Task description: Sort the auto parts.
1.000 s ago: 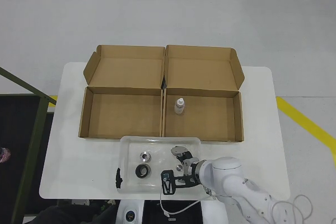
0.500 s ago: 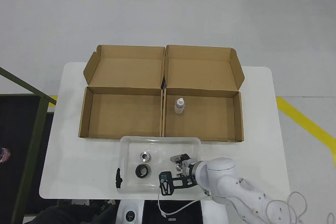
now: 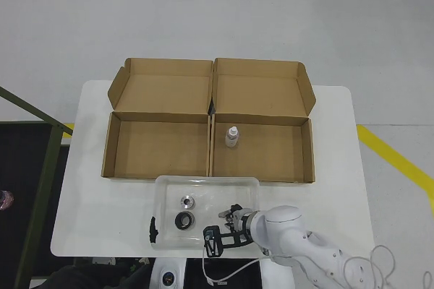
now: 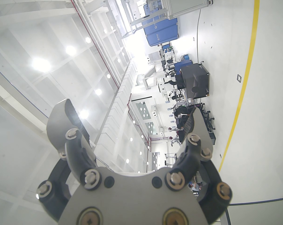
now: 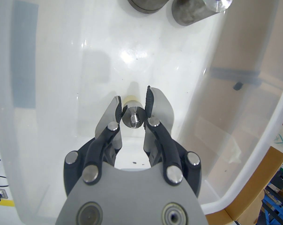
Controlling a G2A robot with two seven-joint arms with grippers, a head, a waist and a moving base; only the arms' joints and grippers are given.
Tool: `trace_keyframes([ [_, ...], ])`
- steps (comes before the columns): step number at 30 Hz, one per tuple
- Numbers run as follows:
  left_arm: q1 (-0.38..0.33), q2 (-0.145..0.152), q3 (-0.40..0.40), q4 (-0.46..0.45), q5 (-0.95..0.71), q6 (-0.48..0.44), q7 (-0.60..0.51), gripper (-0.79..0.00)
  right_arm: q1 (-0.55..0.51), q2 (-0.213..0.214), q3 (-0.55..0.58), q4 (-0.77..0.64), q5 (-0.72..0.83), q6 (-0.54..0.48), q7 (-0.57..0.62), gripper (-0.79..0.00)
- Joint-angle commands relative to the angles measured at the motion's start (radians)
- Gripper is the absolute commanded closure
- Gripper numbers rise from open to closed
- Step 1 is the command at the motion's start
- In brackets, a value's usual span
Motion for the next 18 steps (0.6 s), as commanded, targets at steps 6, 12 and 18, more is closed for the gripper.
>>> trace_keyframes([
  [6, 0.0, 0.0, 0.0, 0.0, 0.0, 0.0, 0.0, -0.785, 0.002, 0.004, 0.037, -0.025, 0.051, 0.009, -0.07, 0.0],
  [12, 0.0, 0.0, 0.0, 0.0, 0.0, 0.0, 0.0, -0.785, -0.007, 0.008, 0.077, -0.022, 0.064, 0.037, -0.199, 0.0],
  [18, 0.0, 0.0, 0.0, 0.0, 0.0, 0.0, 0.0, -0.785, -0.032, 0.014, 0.135, 0.019, 0.102, 0.079, -0.394, 0.0],
])
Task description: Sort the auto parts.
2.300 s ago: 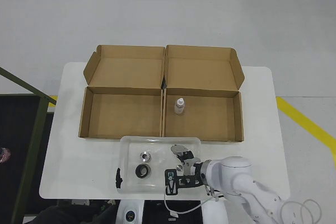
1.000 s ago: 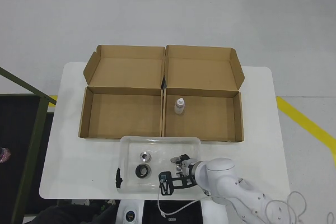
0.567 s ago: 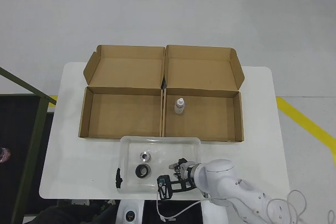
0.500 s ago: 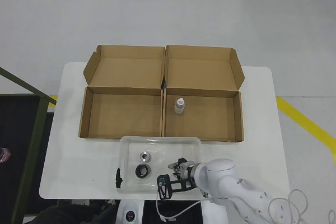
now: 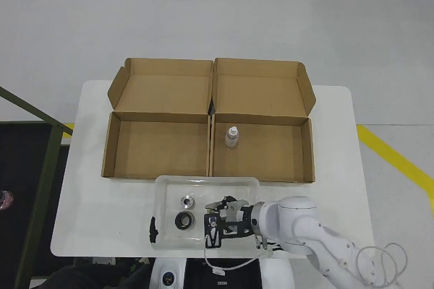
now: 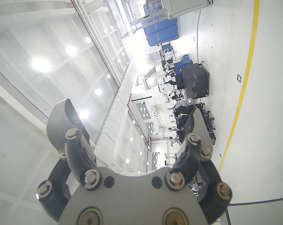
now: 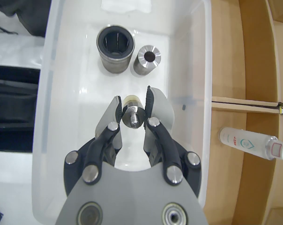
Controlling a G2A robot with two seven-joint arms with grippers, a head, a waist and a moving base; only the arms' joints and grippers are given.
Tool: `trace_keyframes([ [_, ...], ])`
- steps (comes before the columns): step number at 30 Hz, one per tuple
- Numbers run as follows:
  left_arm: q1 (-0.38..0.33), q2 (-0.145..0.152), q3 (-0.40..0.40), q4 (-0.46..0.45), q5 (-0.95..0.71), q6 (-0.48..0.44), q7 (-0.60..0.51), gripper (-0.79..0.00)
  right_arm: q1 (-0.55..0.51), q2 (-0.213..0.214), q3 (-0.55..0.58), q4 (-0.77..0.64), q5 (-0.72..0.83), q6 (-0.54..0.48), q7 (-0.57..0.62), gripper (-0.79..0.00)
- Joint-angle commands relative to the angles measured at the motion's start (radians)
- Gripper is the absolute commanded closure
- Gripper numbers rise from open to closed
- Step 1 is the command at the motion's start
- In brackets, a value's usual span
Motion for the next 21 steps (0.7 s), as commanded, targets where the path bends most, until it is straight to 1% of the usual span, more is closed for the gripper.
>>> trace_keyframes([
  [1, 0.0, 0.0, 0.0, 0.0, 0.0, 0.0, 0.0, -0.785, -0.012, 0.002, 0.019, 0.015, 0.017, 0.011, -0.068, 0.0],
  [3, 0.0, 0.0, 0.0, 0.0, 0.0, 0.0, 0.0, -0.785, -0.024, 0.004, 0.038, 0.024, 0.038, 0.02, -0.131, 0.0],
  [6, 0.0, 0.0, 0.0, 0.0, 0.0, 0.0, 0.0, -0.785, -0.034, 0.01, 0.065, 0.022, 0.03, 0.016, -0.178, 0.0],
  [14, 0.0, 0.0, 0.0, 0.0, 0.0, 0.0, 0.0, -0.785, -0.063, 0.023, 0.148, -0.018, 0.055, 0.017, -0.251, 0.0],
  [21, 0.0, 0.0, 0.0, 0.0, 0.0, 0.0, 0.0, -0.785, -0.074, 0.035, 0.238, -0.046, 0.087, 0.019, -0.283, 0.0],
])
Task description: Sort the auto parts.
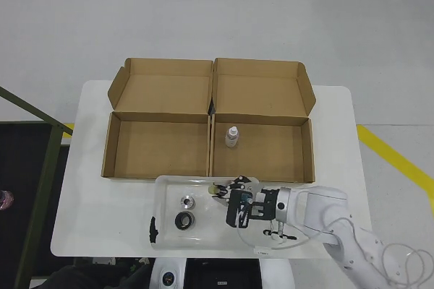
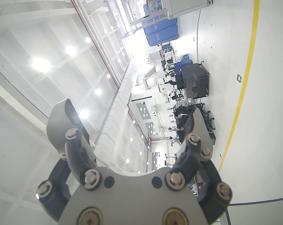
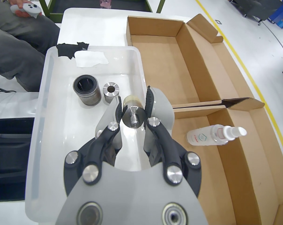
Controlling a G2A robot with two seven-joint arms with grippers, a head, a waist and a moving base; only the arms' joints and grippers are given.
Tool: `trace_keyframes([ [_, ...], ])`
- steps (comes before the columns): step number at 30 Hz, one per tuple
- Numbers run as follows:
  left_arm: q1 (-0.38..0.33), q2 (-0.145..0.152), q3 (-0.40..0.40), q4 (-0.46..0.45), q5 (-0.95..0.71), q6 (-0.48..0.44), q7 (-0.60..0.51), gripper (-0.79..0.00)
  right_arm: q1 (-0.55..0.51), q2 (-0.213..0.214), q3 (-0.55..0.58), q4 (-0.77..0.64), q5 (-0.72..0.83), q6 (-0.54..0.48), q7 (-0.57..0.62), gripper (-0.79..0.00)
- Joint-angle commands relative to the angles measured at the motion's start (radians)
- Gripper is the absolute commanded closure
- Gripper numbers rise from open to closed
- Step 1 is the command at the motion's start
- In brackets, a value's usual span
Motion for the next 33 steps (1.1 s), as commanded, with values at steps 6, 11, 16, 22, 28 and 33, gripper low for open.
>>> trace_keyframes([
  [6, 0.0, 0.0, 0.0, 0.0, 0.0, 0.0, 0.0, -0.785, -0.008, 0.01, 0.087, -0.008, 0.032, 0.002, -0.019, 0.0],
  [11, 0.0, 0.0, 0.0, 0.0, 0.0, 0.0, 0.0, -0.785, -0.001, 0.014, 0.126, 0.003, 0.052, 0.004, -0.027, 0.0],
  [16, 0.0, 0.0, 0.0, 0.0, 0.0, 0.0, 0.0, -0.785, 0.015, 0.015, 0.151, 0.02, 0.062, 0.017, -0.027, 0.0],
  [22, 0.0, 0.0, 0.0, 0.0, 0.0, 0.0, 0.0, -0.785, 0.043, 0.015, 0.157, 0.042, 0.041, 0.028, -0.008, 0.0],
  [28, 0.0, 0.0, 0.0, 0.0, 0.0, 0.0, 0.0, -0.785, 0.095, 0.012, 0.14, 0.104, 0.045, 0.019, 0.038, 0.0],
  [33, 0.0, 0.0, 0.0, 0.0, 0.0, 0.0, 0.0, -0.785, 0.155, 0.007, 0.107, 0.167, 0.053, 0.009, 0.081, 0.0],
])
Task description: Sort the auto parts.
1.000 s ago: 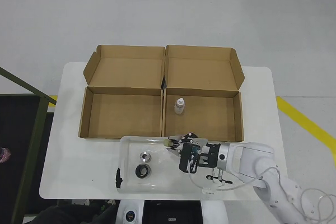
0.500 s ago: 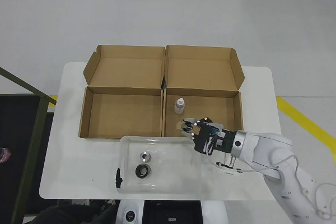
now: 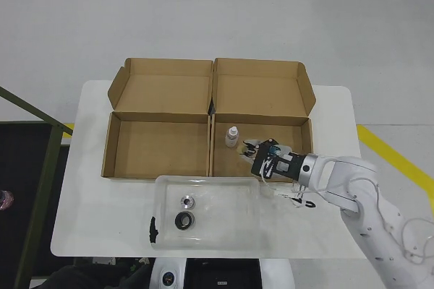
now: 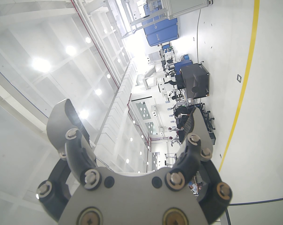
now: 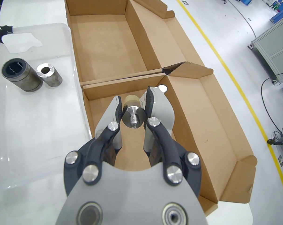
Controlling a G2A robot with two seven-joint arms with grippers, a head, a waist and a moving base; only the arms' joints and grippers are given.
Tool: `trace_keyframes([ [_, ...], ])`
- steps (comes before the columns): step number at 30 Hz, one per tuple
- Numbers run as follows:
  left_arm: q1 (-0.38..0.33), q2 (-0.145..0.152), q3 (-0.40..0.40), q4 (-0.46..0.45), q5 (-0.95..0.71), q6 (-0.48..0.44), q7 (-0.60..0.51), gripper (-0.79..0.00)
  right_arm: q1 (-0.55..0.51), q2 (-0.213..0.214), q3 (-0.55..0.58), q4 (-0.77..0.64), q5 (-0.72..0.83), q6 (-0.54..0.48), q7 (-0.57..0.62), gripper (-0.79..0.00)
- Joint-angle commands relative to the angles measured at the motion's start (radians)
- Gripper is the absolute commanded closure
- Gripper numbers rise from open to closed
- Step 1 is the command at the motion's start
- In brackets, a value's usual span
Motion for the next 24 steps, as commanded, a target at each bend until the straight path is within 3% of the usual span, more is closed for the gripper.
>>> trace_keyframes([
  [1, 0.0, 0.0, 0.0, 0.0, 0.0, 0.0, 0.0, -0.785, 0.025, -0.002, -0.014, 0.021, -0.005, -0.002, 0.022, 0.0],
  [24, 0.0, 0.0, 0.0, 0.0, 0.0, 0.0, 0.0, -0.785, 0.231, -0.037, -0.184, 0.256, -0.045, -0.019, 0.222, 0.0],
])
